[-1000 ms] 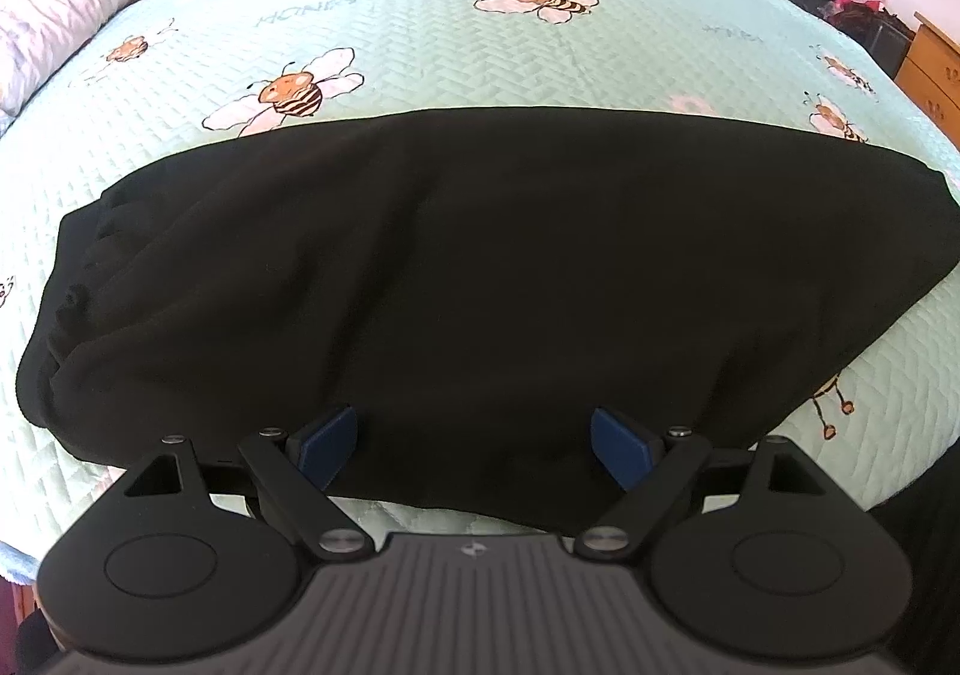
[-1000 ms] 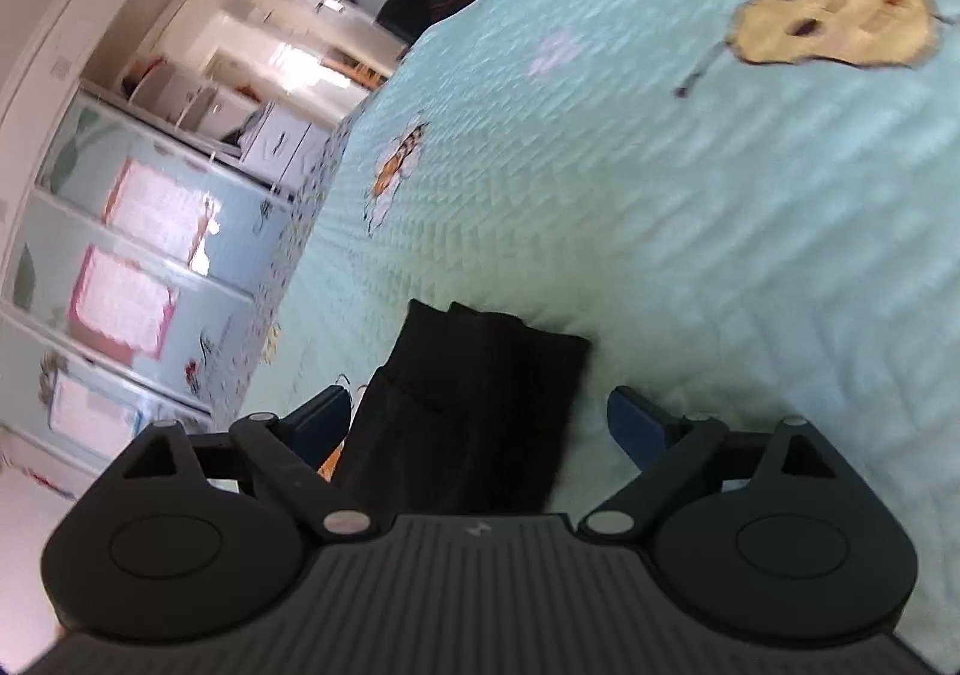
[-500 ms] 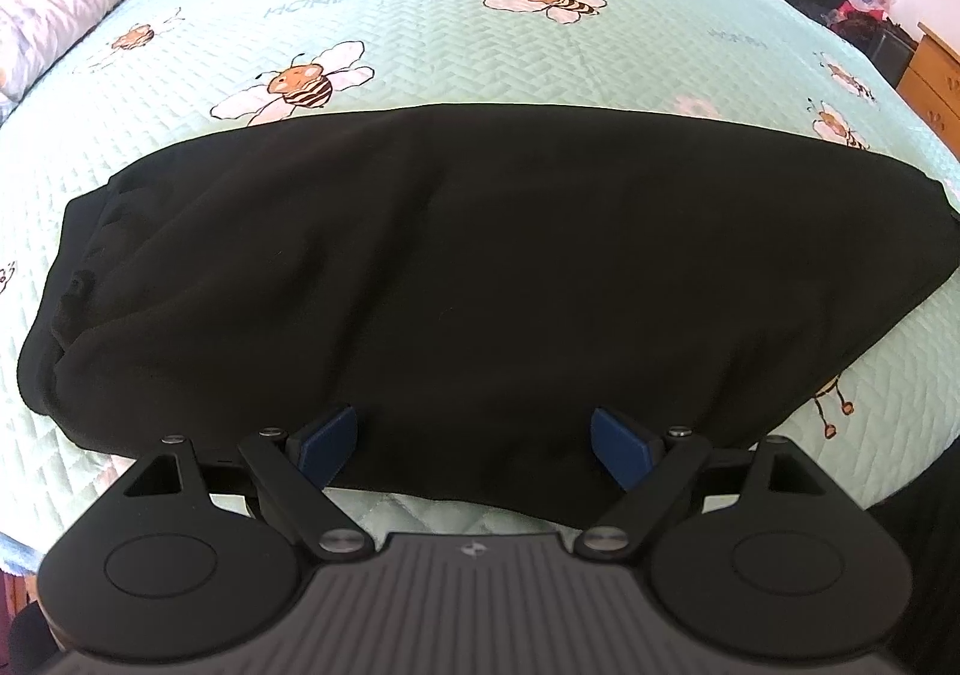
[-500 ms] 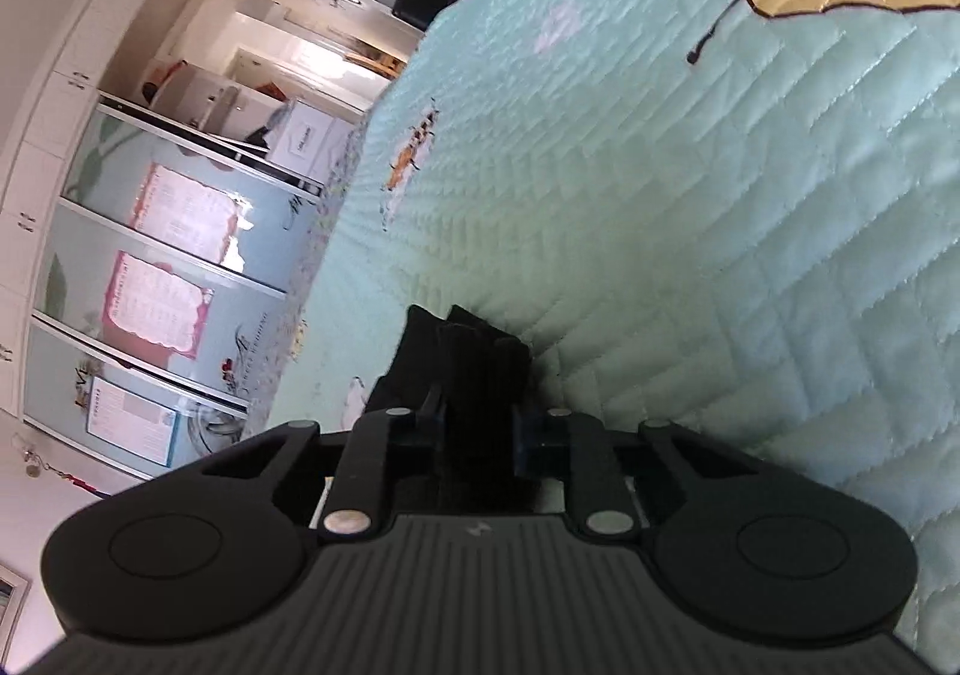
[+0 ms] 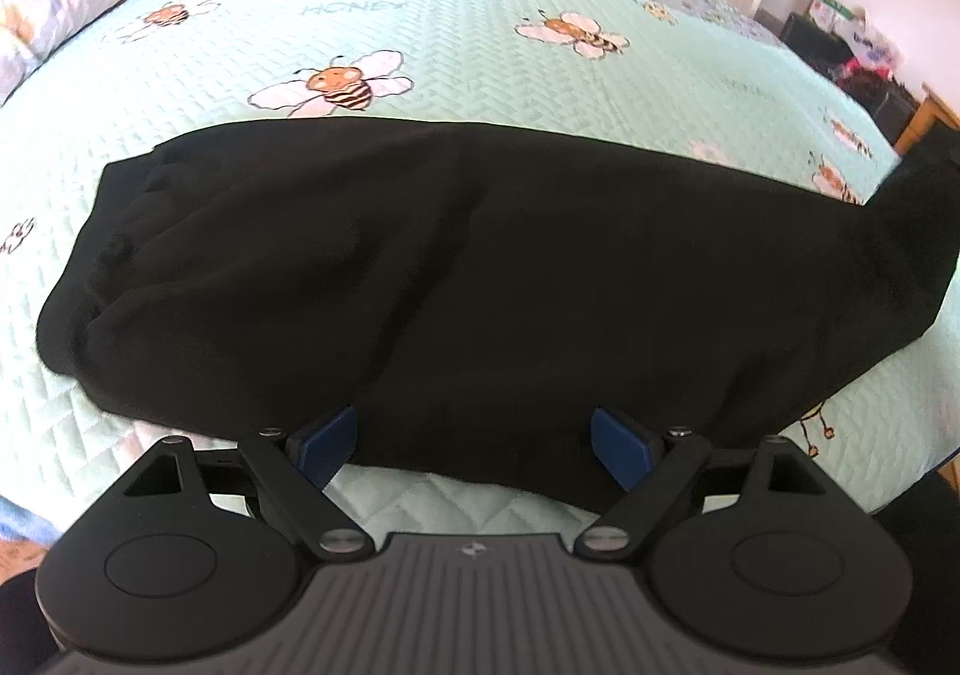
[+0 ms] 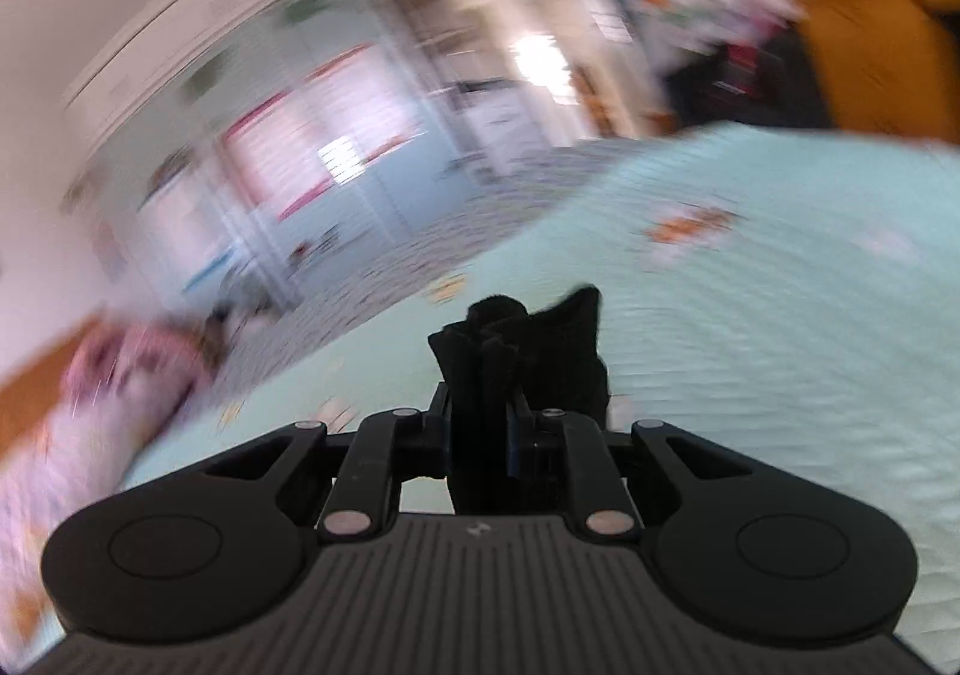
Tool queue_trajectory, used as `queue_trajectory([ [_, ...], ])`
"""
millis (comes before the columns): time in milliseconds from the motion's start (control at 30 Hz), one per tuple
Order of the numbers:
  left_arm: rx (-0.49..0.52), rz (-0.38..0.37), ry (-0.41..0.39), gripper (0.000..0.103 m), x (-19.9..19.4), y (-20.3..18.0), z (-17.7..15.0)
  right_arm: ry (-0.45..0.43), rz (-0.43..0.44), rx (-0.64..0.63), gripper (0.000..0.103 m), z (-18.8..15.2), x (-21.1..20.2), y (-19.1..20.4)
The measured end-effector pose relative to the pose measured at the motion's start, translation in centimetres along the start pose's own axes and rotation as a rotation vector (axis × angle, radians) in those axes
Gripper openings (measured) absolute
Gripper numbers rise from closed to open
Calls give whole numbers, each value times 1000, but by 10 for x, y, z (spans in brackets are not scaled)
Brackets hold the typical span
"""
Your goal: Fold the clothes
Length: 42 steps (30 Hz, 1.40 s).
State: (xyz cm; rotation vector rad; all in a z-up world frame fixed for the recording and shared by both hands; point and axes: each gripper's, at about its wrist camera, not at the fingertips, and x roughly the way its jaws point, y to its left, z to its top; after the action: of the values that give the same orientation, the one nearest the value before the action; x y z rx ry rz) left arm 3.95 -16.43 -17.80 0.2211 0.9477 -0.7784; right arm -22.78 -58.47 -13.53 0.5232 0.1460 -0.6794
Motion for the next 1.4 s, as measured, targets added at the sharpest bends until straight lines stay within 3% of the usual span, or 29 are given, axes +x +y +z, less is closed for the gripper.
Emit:
queue_trajectory([
  [267,-103,-6,-28,88,-18,39,-18,95,136,-270,17,-78,18,153],
  [500,-171,0,-44,88,-29,63,-30,227,135,-451,17,-170,41,225],
  [600,-179,-6,-47,88,-29,64,-31,289,153,-476,18,-193,42,234],
  [733,-183,-19,-54,88,-27,60,-30,306,189,-489,23,-201,37,240],
  [800,-177,-25,-53,88,-26,56,-29,290,228,-463,30,-196,28,237],
  [867,-168,-31,-50,88,-25,53,-29,272,271,-432,58,-189,18,233],
  [967,-161,-31,-45,88,-23,51,-29,244,336,-386,63,-180,4,227],
  [1033,-162,-25,-43,88,-22,51,-29,174,429,-302,70,-166,-12,218],
  [1167,-154,-25,-41,88,-22,46,-28,178,356,-244,70,-161,-7,204],
  [1300,-151,-30,-41,88,-24,44,-28,404,275,-239,69,-190,21,189],
  [1400,-157,-29,-39,88,-24,45,-28,389,325,-302,69,-195,2,196],
])
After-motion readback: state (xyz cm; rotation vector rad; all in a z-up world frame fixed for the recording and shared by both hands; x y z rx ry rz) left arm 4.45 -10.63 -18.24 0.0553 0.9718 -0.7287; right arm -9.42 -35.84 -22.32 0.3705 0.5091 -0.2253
